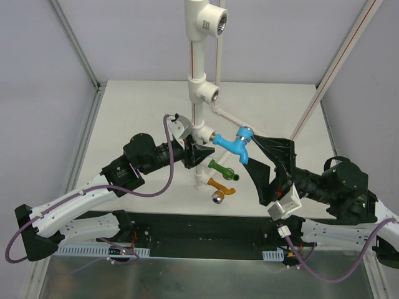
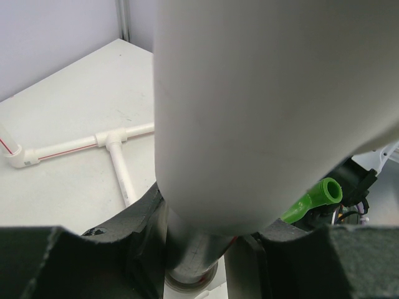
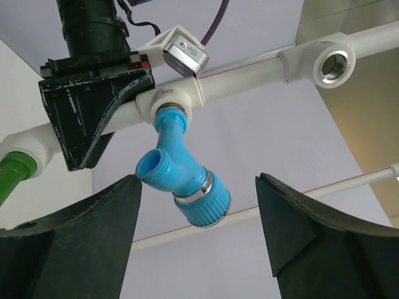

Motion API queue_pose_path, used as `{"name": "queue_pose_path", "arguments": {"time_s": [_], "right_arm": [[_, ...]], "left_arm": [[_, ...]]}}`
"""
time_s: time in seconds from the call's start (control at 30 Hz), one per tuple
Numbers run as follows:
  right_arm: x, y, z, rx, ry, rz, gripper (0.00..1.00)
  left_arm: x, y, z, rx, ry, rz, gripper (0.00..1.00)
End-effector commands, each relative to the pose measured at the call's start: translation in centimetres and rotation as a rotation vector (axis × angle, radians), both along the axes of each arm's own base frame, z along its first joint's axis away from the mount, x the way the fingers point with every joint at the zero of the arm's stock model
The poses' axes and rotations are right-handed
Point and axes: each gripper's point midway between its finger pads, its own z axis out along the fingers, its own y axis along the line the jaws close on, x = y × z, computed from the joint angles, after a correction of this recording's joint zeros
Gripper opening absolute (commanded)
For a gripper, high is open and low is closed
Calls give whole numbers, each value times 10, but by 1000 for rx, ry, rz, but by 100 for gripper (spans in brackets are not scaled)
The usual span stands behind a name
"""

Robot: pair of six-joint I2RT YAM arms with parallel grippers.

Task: Install the water faucets
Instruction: Install the water faucet onto the adaptor, then screw the water faucet onto the adaptor.

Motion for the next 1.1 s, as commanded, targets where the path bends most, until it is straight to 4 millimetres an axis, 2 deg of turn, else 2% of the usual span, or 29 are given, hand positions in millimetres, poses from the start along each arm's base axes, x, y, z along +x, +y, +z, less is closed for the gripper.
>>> {"name": "queue_pose_path", "arguments": {"time_s": [0.0,0.2,0.3,0.53,0.63,0.67,0.8,0.97,1.07], "right_arm": [[1,6,19,-27,-98,-7,79],[14,18,6,-142,-140,-61,70],[18,22,0,-169,-137,-71,62],[20,23,-8,-168,-66,-75,32],[18,21,-20,-167,31,-58,14],[16,22,-24,-158,70,-46,0],[4,22,-28,-48,324,27,0],[-14,26,-35,63,742,109,0],[-25,34,-31,226,1049,201,0]], "left_arm": [[-27,-5,-11,-49,229,-64,0],[-27,-4,-11,-57,229,-61,0],[-27,-4,-12,-58,230,-62,0],[-28,-3,-10,-65,228,-66,0],[-28,-3,-9,-70,224,-65,0],[-28,-3,-9,-68,225,-66,0],[-29,-3,-10,-66,224,-68,0],[-28,-4,-9,-66,223,-69,0],[-27,-6,-10,-64,228,-70,0]]}}
